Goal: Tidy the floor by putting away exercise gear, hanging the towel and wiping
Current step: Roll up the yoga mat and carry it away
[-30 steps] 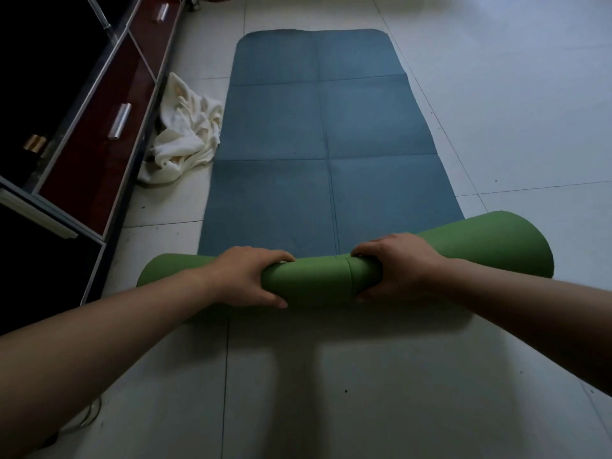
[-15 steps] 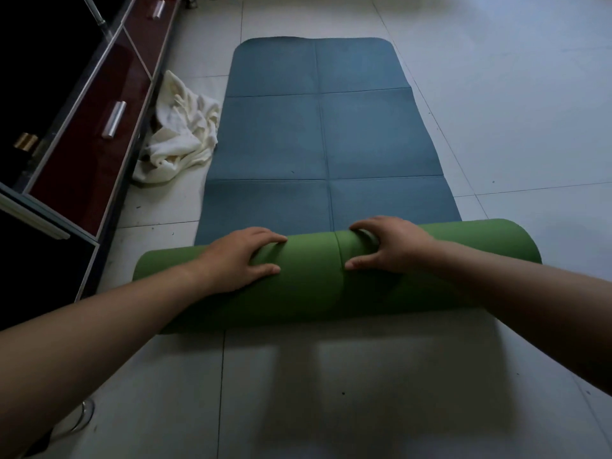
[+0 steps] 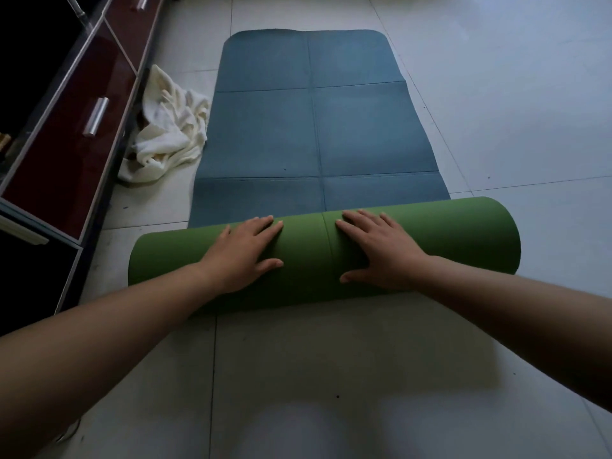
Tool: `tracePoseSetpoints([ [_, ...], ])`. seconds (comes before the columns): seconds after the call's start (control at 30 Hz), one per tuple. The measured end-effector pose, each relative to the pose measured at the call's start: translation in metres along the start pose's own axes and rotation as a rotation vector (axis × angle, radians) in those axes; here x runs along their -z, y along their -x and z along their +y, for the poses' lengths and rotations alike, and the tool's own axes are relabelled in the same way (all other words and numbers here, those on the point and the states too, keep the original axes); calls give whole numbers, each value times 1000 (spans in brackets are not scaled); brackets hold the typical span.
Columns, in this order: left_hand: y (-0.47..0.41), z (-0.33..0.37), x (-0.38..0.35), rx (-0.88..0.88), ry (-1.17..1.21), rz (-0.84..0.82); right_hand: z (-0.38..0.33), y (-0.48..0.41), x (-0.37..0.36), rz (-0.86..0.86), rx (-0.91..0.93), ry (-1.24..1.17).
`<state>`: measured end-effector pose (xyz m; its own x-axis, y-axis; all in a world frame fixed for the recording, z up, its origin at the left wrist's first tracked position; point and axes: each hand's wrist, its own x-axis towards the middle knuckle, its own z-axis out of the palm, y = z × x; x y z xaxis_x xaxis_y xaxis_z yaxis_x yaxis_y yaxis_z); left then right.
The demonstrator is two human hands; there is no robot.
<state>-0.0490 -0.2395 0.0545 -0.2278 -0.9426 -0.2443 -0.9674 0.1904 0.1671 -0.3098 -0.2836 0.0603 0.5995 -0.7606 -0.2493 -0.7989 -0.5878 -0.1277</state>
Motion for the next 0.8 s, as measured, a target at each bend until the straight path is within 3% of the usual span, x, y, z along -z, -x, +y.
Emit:
tracePoseSetpoints([
  [0.1, 7, 8, -6, -10, 26, 64, 5, -8, 4, 39, -37, -17],
  [0.2, 4, 8, -7, 25, 19, 13, 4, -16, 5, 124, -80, -46],
  [0.4, -14, 4, -8, 57, -6, -103, 7, -20, -9, -22, -54, 20],
  [0.8, -46, -10, -2, 67, 59, -126, 18, -37, -17, -31, 22, 128],
])
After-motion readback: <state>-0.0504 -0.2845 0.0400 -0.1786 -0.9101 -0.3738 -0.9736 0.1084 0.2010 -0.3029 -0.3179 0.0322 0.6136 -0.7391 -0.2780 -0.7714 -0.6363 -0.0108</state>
